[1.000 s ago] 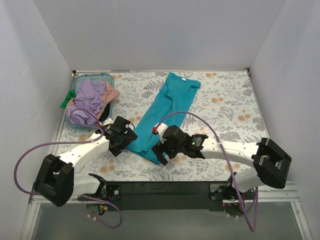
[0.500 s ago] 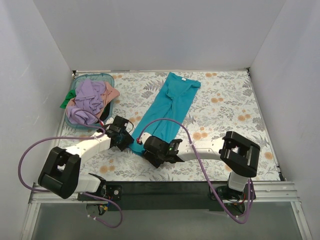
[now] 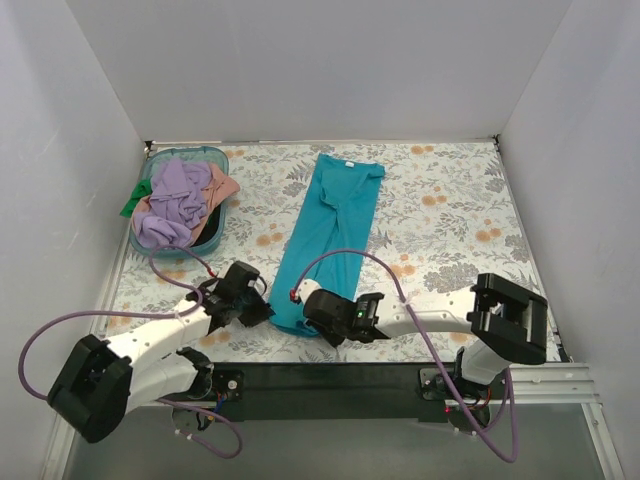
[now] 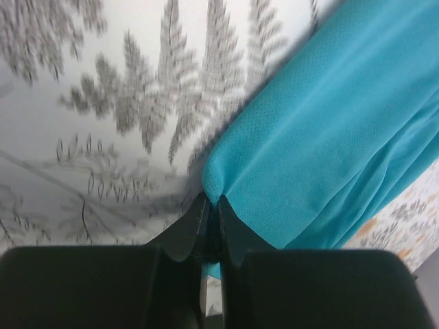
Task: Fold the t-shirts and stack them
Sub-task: Fold the tshirt
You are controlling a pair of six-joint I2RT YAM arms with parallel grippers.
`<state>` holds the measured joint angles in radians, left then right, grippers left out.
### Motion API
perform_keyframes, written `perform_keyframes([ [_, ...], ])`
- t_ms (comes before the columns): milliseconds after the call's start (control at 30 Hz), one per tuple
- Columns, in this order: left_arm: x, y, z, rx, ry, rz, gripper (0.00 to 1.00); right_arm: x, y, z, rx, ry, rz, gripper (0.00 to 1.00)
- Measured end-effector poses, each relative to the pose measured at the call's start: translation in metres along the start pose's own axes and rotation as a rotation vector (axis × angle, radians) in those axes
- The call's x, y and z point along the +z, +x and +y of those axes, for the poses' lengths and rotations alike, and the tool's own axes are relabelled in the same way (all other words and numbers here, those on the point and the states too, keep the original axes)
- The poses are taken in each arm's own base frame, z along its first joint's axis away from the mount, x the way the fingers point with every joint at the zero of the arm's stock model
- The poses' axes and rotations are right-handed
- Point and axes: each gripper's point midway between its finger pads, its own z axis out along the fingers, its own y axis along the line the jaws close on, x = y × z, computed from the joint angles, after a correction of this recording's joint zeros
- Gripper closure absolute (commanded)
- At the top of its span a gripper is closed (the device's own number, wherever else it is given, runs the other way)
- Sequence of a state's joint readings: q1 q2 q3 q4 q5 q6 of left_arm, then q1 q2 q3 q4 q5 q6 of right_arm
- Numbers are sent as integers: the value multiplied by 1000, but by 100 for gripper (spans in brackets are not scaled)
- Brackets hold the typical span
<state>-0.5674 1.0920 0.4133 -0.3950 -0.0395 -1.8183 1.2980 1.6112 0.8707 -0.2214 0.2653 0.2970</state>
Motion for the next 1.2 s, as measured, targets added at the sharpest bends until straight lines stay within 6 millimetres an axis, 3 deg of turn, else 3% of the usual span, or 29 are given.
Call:
perform_keyframes([
  [133,-14,36,9,28,4,68,100,-17,26,18,-12,-56,26,97],
  [233,-21,52,15,47,-1,102,100,-26,40,31,-19,-94,44,99],
  [500,-30,58,20,41,-26,116,100,-40,44,26,19,-69,41,99],
  [833,-44,28,-54,50,68,18,100,-59,6,-14,39,98,-56,99],
  [1000,-38,8,-90,75,65,-56,100,-63,-22,-49,70,180,-99,99],
  [1200,-24,-22,-146,105,62,-151,100,-63,-46,-107,123,286,-129,99],
])
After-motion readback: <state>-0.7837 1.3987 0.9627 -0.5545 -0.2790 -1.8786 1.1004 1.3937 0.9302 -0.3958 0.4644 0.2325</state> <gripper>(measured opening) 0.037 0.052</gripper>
